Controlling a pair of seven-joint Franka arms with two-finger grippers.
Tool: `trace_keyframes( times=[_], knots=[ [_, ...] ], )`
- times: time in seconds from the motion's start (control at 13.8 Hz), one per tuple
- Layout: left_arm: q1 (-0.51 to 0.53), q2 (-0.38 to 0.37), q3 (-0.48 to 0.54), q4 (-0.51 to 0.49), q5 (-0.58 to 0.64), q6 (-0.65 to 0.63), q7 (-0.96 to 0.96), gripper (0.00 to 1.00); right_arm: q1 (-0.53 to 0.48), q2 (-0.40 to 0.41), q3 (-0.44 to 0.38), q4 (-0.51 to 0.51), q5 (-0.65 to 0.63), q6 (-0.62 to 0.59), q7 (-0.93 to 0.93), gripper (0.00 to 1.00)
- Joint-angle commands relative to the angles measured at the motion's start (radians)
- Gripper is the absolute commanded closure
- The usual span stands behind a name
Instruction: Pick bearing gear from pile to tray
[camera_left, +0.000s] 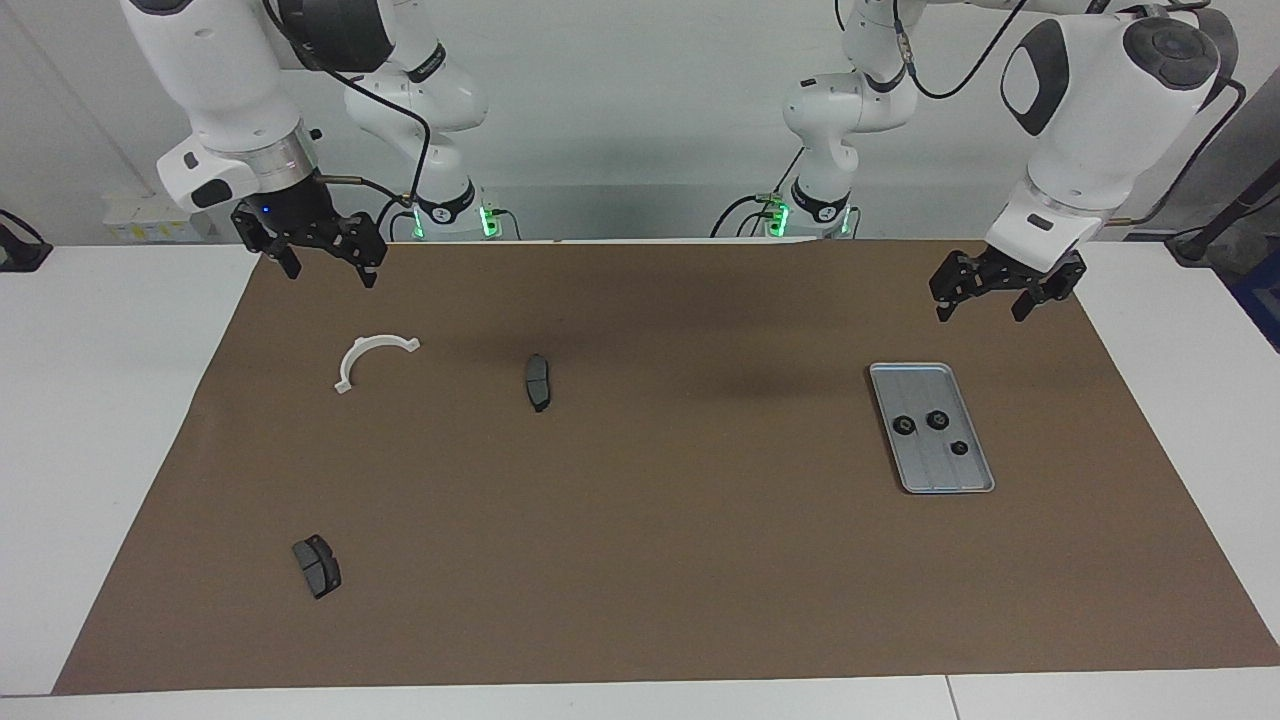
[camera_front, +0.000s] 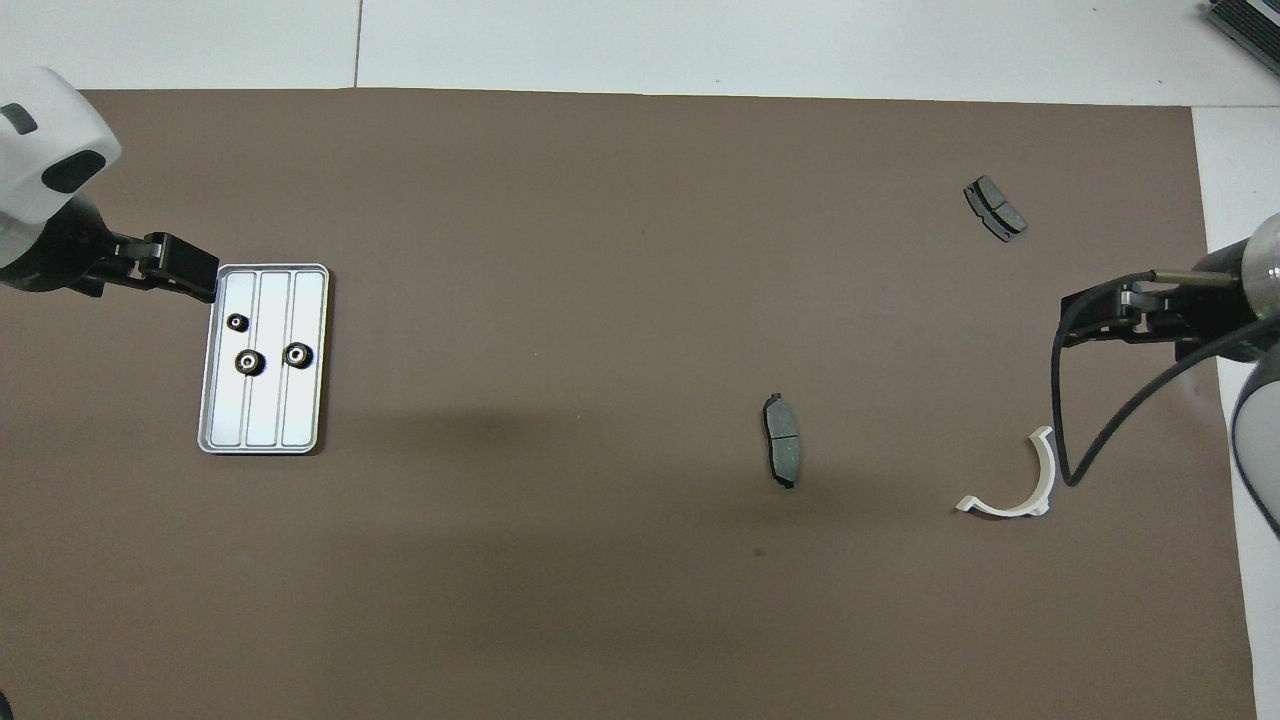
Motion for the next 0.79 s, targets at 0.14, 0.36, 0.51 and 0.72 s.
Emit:
trace_keyframes(
  times=[0.14, 0.36, 0.51, 0.72],
  knots=[
    [0.008, -0.052, 0.004, -0.066, -0.048, 0.032, 0.019, 0.00, -0.018, -0.024, 0.006, -0.033, -0.012, 0.050, -0.017, 0.00],
    [0.008, -0.052, 0.006, -0.066, -0.048, 0.032, 0.019, 0.00, -0.021, -0.024, 0.006, -0.033, -0.009, 0.047, -0.013, 0.00],
    [0.008, -0.051, 0.007, -0.065, -0.046, 0.035, 0.018, 0.00, -0.021, -0.024, 0.007, -0.033, 0.004, 0.045, -0.016, 0.00],
    [0.010, -0.051, 0.007, -0.065, -0.046, 0.035, 0.024, 0.00, -0.018, -0.025, 0.007, -0.033, 0.007, 0.039, -0.017, 0.00]
  ],
)
